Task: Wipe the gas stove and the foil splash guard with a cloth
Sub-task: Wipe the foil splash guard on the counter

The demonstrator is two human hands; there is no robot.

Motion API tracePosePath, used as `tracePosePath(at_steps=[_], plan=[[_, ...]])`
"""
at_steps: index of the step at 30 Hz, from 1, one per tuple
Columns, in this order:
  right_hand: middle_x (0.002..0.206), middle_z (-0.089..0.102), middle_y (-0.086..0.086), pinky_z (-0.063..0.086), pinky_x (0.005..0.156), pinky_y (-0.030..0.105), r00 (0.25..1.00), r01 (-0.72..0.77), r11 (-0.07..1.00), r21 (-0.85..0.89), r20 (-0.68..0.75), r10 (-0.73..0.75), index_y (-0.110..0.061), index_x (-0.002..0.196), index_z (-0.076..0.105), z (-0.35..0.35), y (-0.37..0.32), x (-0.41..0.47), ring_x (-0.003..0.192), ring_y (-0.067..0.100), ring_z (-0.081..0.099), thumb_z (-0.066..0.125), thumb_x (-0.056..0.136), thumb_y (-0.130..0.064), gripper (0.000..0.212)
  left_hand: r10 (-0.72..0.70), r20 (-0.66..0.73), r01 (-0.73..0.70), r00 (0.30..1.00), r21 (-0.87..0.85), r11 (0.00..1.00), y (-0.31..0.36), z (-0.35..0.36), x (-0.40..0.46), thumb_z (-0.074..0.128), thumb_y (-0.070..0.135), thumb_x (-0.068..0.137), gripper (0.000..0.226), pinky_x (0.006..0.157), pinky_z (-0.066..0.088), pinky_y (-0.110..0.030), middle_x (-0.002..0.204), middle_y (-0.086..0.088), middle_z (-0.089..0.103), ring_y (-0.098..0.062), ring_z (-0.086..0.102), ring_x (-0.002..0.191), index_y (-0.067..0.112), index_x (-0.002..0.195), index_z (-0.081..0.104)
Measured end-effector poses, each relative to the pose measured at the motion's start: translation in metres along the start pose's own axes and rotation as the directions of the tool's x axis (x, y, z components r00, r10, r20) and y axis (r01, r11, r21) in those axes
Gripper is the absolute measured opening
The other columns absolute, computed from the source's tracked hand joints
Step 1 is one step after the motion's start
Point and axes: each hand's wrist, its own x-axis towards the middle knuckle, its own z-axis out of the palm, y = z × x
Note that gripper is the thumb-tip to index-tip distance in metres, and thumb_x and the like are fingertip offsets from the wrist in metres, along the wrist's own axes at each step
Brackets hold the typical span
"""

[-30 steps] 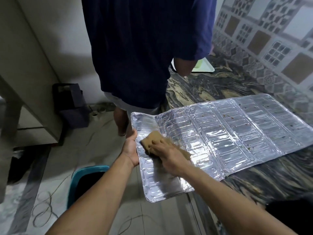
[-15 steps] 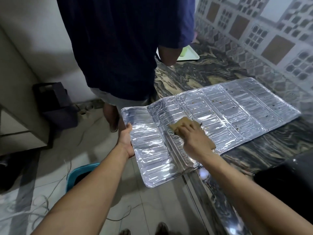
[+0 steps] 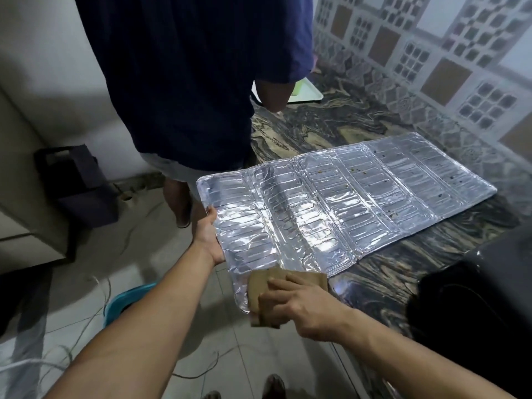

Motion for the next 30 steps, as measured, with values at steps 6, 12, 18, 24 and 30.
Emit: tracePosePath(at_steps=[6, 12, 18, 24, 30], plan=[[0.091, 0.067, -0.022, 0.053, 0.071, 0.028, 0.908, -0.277, 0.843, 0.462, -0.162, 0.387, -0.028, 0.089, 0.072, -0.064, 0.017, -0.024, 0.082, -0.003, 0.063, 0.054, 0.069, 0.004, 0.042, 0.185, -0.436, -0.005, 0.881, 0.383, 0.924, -0.006, -0.012, 0.033, 0.045, 0.072, 0.079, 0.08, 0.096, 0.048, -0.053, 0.129, -0.016, 0.059, -0.039, 0.059, 0.112, 0.01, 0.128, 0.056], [0.089, 0.068, -0.019, 0.055, 0.063, 0.035, 0.512, -0.402, 0.647, 0.648, -0.427, 0.746, -0.029, 0.11, 0.066, -0.114, 0.06, -0.034, 0.062, 0.008, 0.065, 0.055, 0.083, 0.008, 0.047, 0.734, -0.06, -0.204, 0.676, 0.943, 0.264, -0.025, 0.042, 0.011, 0.06, 0.025, 0.085, 0.05, 0.111, 0.03, -0.039, 0.141, -0.011, 0.045, -0.029, 0.039, 0.131, 0.008, 0.131, 0.052], [0.14, 0.049, 0.002, 0.036, 0.105, 0.048, 0.706, -0.664, 0.667, 0.338, -0.011, 0.708, -0.053, 0.13, 0.044, -0.071, 0.089, -0.015, 0.131, 0.025, 0.042, 0.025, 0.09, -0.07, 0.048, 0.524, 0.251, -0.286, 0.814, 0.958, -0.015, -0.06, 0.092, 0.022, 0.048, 0.022, 0.093, 0.055, 0.119, 0.017, -0.044, 0.159, -0.005, 0.024, -0.022, 0.019, 0.147, 0.012, 0.146, 0.034], [0.162, 0.015, 0.0, 0.01, 0.118, 0.053, 0.68, -0.723, 0.69, 0.032, -0.143, 0.719, -0.038, 0.152, 0.015, -0.024, 0.103, -0.016, 0.148, 0.028, 0.01, 0.002, 0.091, -0.057, 0.065, 0.329, 0.312, -0.277, 0.892, 0.949, -0.149, -0.074, 0.108, 0.034, 0.044, 0.027, 0.099, 0.067, 0.118, 0.001, -0.059, 0.162, -0.001, -0.014, -0.023, -0.003, 0.15, 0.02, 0.155, 0.009], [0.144, 0.039, 0.015, 0.018, 0.117, 0.051, 0.532, -0.808, 0.579, 0.108, -0.287, 0.796, -0.019, 0.142, 0.037, -0.027, 0.133, -0.014, 0.138, 0.033, 0.03, 0.013, 0.088, -0.046, 0.065, 0.245, 0.307, -0.194, 0.92, 0.898, -0.396, -0.061, 0.114, 0.036, 0.032, 0.047, 0.1, 0.068, 0.115, 0.01, -0.065, 0.161, 0.0, -0.016, -0.028, 0.0, 0.15, 0.02, 0.155, 0.003]])
